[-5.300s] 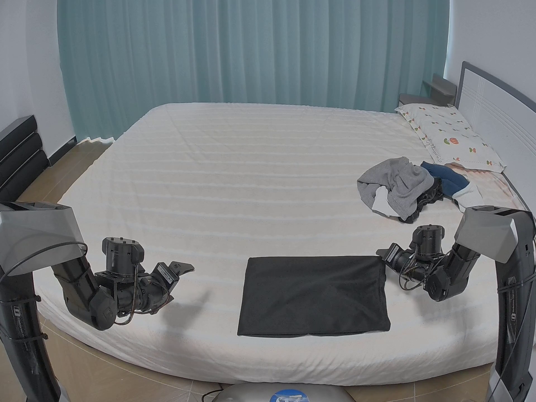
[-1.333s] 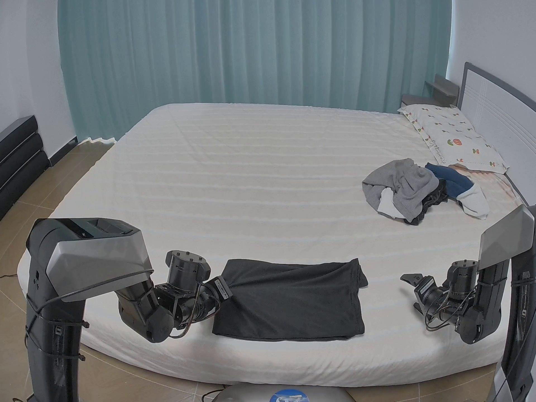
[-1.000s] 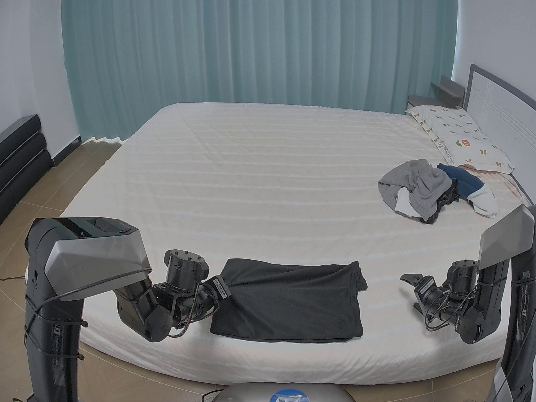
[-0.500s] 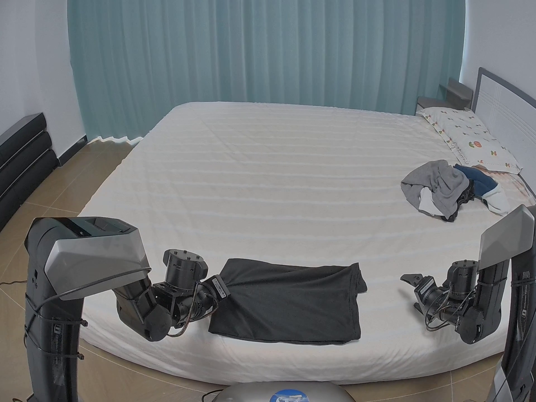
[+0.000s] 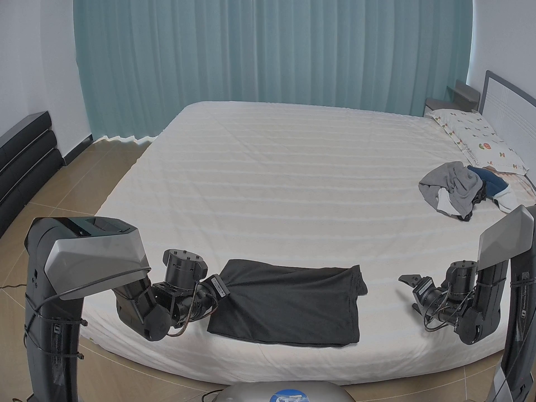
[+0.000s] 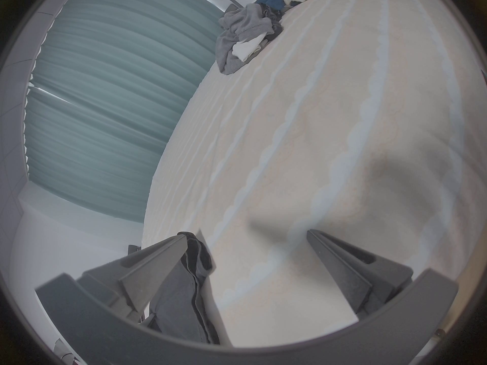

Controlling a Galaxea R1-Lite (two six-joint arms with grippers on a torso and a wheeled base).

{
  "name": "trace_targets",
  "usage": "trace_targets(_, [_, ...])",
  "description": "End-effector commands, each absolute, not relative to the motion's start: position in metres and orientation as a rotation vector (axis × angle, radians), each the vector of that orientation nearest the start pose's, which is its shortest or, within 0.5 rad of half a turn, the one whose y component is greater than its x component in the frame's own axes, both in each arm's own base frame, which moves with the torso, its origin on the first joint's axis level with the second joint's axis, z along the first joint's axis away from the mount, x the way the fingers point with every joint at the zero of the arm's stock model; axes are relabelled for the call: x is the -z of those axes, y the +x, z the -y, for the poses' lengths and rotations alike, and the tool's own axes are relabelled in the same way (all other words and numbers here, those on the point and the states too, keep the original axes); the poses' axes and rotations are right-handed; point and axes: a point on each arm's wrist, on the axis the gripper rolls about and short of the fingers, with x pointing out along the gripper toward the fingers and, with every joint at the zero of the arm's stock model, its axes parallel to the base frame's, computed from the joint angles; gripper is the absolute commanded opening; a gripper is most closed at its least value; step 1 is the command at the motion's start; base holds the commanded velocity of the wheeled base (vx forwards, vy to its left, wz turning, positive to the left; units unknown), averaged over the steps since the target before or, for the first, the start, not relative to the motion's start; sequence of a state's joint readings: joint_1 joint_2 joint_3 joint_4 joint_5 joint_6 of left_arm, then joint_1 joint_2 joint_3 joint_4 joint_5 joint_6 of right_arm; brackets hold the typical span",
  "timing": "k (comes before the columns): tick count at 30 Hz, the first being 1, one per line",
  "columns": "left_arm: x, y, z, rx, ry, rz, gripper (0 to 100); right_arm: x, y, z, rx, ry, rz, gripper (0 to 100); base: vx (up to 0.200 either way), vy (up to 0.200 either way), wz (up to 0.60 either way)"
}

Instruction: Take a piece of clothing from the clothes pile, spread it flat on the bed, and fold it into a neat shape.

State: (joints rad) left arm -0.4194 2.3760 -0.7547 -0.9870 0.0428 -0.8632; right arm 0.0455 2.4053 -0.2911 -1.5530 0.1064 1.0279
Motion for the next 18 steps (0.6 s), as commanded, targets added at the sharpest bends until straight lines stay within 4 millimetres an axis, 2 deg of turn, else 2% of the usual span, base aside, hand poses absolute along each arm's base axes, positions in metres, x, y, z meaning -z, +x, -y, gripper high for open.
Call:
trace_targets(1, [0.0307, 0.3340, 0.1482, 0.073, -0.679, -0.730, 0, 0.0405, 0.2835, -0.0154, 0.148, 1.015, -0.577, 100, 0.000, 0.000, 0.00])
trace_targets(4, [0.0309, 0.3334, 0.1486, 0.074, -0.678, -0.732, 0, 0.0405, 0.2835, -0.0155, 0.146, 1.016, -0.577, 100, 0.000, 0.000, 0.00])
trace_targets(5, [0.0309, 0.3334, 0.1486, 0.074, -0.678, -0.732, 100, 0.0405, 0.2835, -0.0155, 0.146, 1.016, -0.577, 100, 0.000, 0.000, 0.00])
trace_targets(13, [0.0303, 0.3335, 0.1480, 0.074, -0.680, -0.729, 100, 0.0410, 0.2835, -0.0154, 0.148, 1.014, -0.578, 100, 0.000, 0.000, 0.00])
trace_targets(18, [0.0277, 0.3352, 0.1396, 0.053, -0.690, -0.718, 100, 0.0410, 0.2835, -0.0154, 0.148, 1.014, -0.578, 100, 0.000, 0.000, 0.00])
